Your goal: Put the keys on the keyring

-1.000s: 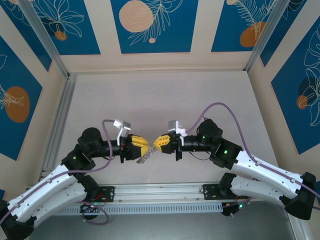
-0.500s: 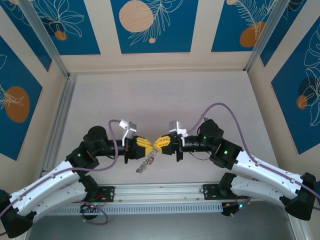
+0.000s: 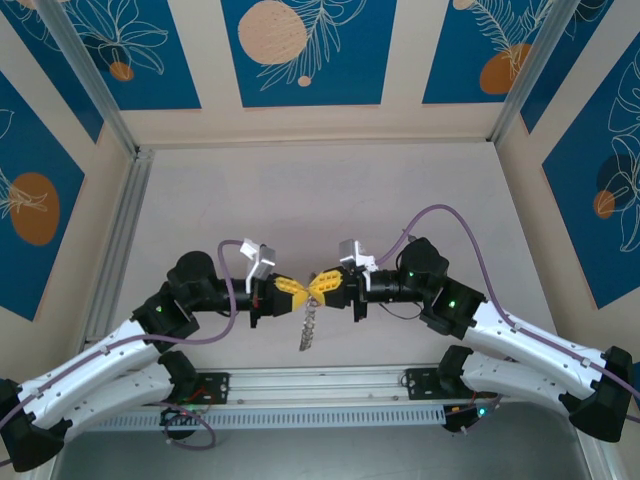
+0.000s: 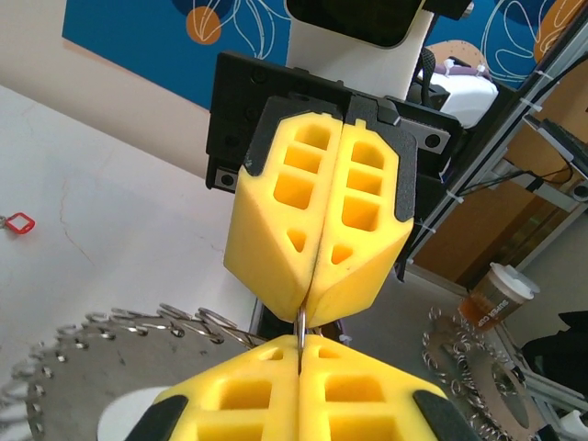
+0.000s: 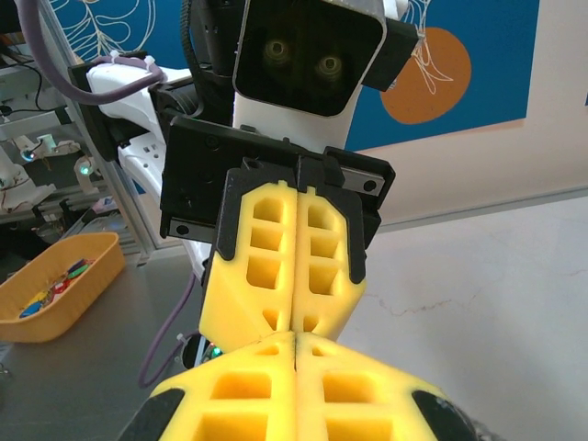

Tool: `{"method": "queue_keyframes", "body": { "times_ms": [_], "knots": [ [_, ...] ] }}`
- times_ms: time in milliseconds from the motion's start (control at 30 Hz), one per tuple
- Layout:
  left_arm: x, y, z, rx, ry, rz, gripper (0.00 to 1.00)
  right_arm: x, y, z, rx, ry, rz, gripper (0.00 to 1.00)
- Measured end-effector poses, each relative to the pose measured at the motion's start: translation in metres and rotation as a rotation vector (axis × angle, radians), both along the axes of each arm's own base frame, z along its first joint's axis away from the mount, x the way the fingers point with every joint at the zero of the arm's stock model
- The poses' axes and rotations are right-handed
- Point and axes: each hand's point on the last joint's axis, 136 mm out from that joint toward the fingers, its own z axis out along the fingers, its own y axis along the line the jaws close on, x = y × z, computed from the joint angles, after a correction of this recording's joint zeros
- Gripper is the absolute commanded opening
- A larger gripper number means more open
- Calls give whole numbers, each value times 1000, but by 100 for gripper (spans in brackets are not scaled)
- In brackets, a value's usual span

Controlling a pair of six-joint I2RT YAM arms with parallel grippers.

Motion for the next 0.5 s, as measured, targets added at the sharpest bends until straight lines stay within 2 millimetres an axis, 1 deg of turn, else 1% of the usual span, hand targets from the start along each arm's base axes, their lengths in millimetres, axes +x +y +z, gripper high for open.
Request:
{"method": "queue_keyframes", "body": {
  "times_ms": [367, 400, 500],
  "knots": [
    [3, 0, -1, 7, -37, 18, 0, 1, 0, -1, -1, 8, -3, 0],
    [3, 0, -1, 10, -46, 22, 0, 1, -1, -1, -3, 9, -5, 1],
    [4, 0, -1, 24, -80, 35, 0, 1, -1, -1, -4, 11, -8, 13]
  ]
}}
